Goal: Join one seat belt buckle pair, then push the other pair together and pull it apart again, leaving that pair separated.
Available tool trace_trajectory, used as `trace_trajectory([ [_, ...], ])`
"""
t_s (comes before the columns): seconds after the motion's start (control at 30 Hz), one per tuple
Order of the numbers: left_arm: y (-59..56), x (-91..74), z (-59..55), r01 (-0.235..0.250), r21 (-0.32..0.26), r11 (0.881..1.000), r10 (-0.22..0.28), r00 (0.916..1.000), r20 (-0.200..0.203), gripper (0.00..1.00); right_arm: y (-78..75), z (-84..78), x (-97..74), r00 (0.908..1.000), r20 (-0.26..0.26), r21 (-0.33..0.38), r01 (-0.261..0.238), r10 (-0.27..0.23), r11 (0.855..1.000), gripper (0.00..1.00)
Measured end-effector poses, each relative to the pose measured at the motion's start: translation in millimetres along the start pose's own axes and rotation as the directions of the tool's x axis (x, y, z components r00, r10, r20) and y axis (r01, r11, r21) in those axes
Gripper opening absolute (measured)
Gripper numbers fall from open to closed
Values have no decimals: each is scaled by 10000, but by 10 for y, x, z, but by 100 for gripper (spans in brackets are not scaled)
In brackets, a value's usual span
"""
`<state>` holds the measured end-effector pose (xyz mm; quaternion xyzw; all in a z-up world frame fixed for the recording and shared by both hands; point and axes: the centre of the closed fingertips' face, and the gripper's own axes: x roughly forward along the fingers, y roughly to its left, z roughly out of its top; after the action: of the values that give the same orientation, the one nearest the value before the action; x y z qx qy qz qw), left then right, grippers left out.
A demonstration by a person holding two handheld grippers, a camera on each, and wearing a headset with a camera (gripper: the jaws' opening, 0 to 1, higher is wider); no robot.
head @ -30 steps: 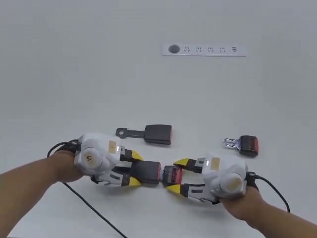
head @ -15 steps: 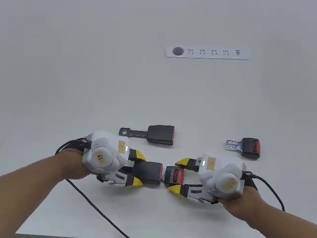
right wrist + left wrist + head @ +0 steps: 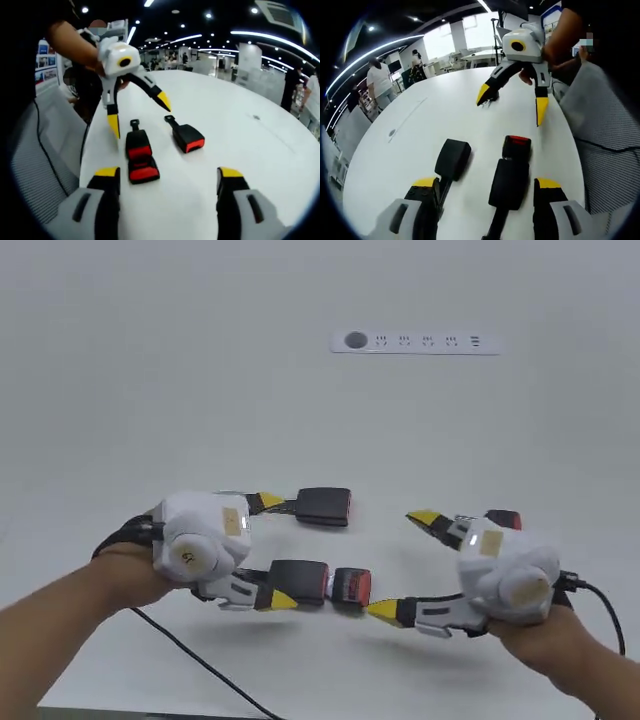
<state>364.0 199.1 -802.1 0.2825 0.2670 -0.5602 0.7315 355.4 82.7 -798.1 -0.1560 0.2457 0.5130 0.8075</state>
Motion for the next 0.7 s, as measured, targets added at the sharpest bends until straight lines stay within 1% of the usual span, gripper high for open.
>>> trace_trajectory([
  [0.03,32,-5,9,-62,55,10000,62,10000,11,80,-61,-22,-41,9999,-46,14,96,-96,10000,80],
  [0.07,98,-16,30,-201,76,9998,201,9998,29,80,-166,-72,-111,9994,-205,19,275,-274,9996,79],
  [0.1,145,-28,46,-290,-1,9996,290,9995,92,80,-226,-109,-156,9989,-321,64,330,-327,9994,78],
  [0.13,221,-41,72,-460,-6,9989,460,9988,183,80,-306,-159,-221,9985,-401,145,386,-380,9991,78],
  [0.17,281,-50,83,-600,-22,9982,600,9980,211,79,-354,-185,-262,9984,-398,166,420,-413,9990,78],
  [0.2,360,-59,94,-723,-91,9973,725,9971,223,79,-419,-238,-326,9978,-503,178,451,-441,9988,79],
  [0.23,383,-63,100,-753,-130,9971,756,9969,234,79,-466,-290,-368,9966,-679,151,477,-466,9987,79],
  [0.27,443,-69,114,-780,-207,9967,785,9966,264,79,-514,-333,-411,9953,-808,91,537,-528,9985,78],
  [0.3,463,-79,137,-777,-191,9968,782,9966,262,79,-586,-389,-469,9939,-947,134,589,-573,9982,78],
  [0.33,504,-78,139,-778,-128,9969,780,9968,163,79,-633,-432,-505,9932,-1014,296,611,-579,9977,78],
  [0.4,545,-73,132,-712,-48,9974,712,9975,-5,79,-700,-480,-570,9942,-944,996,616,-522,9931,78],
  [0.43,559,-67,132,-698,-51,9975,698,9976,-17,79,-782,-507,-619,9936,-925,857,727,-647,9937,77],
  [0.5,596,-44,105,-606,-108,9981,605,9981,-79,79,-863,-579,-678,9917,-1088,922,788,-686,9926,77],
  [0.6,620,9,85,-475,-176,9987,472,9988,-153,79,-936,-681,-728,9896,-1290,963,762,-635,9924,76],
  [0.7,616,72,91,-289,-230,9993,284,9994,-221,78,-962,-782,-757,9874,-1537,1089,550,-379,9925,74],
])
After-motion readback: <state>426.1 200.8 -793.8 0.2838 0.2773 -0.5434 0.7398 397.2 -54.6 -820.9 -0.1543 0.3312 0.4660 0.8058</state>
